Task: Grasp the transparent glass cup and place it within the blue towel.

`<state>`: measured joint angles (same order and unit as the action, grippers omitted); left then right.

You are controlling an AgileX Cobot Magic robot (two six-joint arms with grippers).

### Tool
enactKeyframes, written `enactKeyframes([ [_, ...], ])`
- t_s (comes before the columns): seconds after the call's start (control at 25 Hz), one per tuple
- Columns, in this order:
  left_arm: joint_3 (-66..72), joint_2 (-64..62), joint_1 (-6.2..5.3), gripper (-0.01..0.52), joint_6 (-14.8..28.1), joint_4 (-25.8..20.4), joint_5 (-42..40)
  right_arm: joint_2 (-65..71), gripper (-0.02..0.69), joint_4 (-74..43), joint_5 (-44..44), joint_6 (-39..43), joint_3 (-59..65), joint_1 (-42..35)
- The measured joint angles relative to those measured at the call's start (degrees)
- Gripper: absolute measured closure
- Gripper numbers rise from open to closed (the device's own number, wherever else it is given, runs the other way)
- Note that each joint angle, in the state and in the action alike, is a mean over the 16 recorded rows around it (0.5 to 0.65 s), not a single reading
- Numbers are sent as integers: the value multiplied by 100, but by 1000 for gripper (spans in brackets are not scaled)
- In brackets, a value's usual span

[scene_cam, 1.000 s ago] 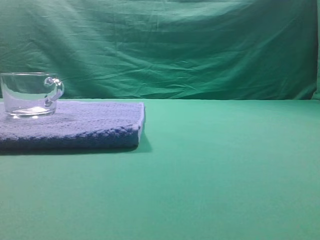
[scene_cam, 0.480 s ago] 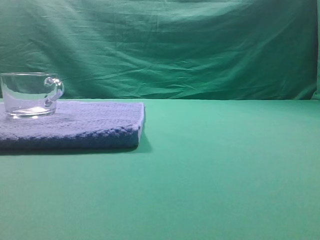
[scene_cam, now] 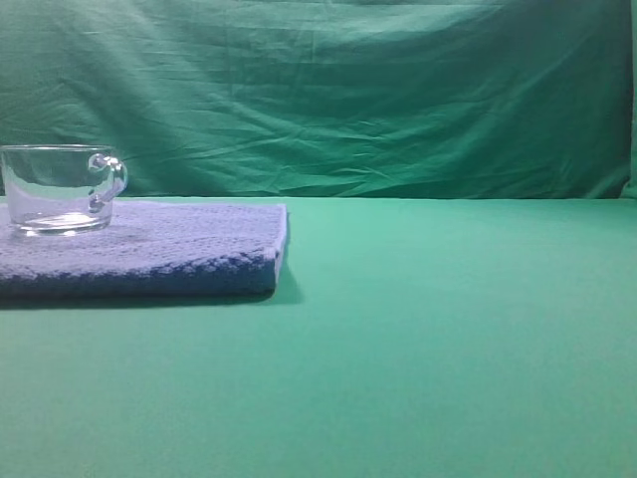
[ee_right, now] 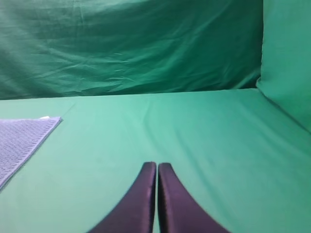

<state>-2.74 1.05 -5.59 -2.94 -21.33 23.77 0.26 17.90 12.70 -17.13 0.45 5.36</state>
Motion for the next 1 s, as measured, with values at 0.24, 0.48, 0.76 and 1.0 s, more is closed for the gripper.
enactKeyframes([
  [0.24,0,0,0,514,0,0,0,-71,665,-219,346,-124,112,0],
  [0.48,0,0,0,514,0,0,0,-71,665,-340,749,-188,113,0],
  [0.76,0,0,0,514,0,0,0,-71,665,-365,1021,-193,113,0],
  [1.0,0,0,0,514,0,0,0,-71,665,-365,1068,-193,113,0],
])
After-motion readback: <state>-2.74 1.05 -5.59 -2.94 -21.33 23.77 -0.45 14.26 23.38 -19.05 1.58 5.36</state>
